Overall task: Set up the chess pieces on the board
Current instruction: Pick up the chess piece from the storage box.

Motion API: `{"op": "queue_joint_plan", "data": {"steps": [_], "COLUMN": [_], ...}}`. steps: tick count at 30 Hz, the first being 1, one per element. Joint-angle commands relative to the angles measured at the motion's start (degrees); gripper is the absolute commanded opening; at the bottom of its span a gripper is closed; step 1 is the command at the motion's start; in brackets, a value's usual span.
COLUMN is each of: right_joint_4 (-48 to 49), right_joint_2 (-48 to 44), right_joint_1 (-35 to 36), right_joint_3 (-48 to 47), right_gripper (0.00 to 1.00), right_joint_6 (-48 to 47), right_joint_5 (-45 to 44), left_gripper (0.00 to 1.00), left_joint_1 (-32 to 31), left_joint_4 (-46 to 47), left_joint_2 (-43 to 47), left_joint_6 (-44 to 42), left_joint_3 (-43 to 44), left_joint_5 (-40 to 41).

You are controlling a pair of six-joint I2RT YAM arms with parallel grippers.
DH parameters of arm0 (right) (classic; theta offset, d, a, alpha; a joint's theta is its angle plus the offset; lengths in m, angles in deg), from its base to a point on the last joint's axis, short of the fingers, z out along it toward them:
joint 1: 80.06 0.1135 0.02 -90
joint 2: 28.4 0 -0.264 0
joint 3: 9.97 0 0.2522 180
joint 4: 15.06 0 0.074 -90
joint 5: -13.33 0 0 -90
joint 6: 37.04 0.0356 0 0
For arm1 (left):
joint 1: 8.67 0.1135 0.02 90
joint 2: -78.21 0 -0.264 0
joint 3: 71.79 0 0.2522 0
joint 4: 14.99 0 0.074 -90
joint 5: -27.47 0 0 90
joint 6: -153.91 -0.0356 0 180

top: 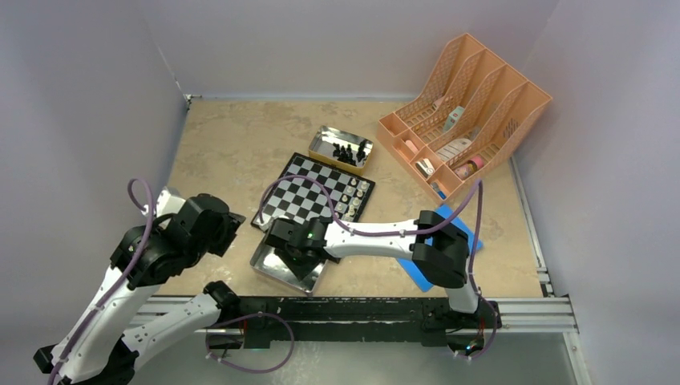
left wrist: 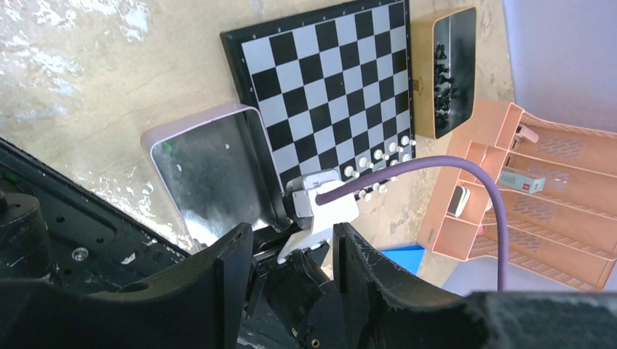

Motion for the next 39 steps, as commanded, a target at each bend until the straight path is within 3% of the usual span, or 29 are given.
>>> {"op": "queue_joint_plan", "data": {"steps": [1, 14, 39], "right_joint_4": [-5.4, -11.1, -12.2], "right_joint_2": [1.8, 7.3, 7.2], "right_joint_1": [-0.1, -0.1, -0.1], "right_joint_3": [-5.3, -9.6, -7.9], "right_gripper": [0.31, 0.32, 0.29], "right_joint_6": [-0.4, -2.2, -4.7], "right_joint_5": [-4.1, -5.2, -3.5], "left_gripper": [0.44, 0.44, 0.46], "left_joint_1": [0.1, 0.1, 0.1], "left_joint_4": [-1.0, -0.6, -0.7], "left_joint_2": [1.0, 0.9, 1.5], "left_joint_6": [-3.6, -6.8, -7.5], "left_joint_3": [2.5, 6.6, 6.7], "left_joint_5": [5.5, 8.5, 8.1]}}
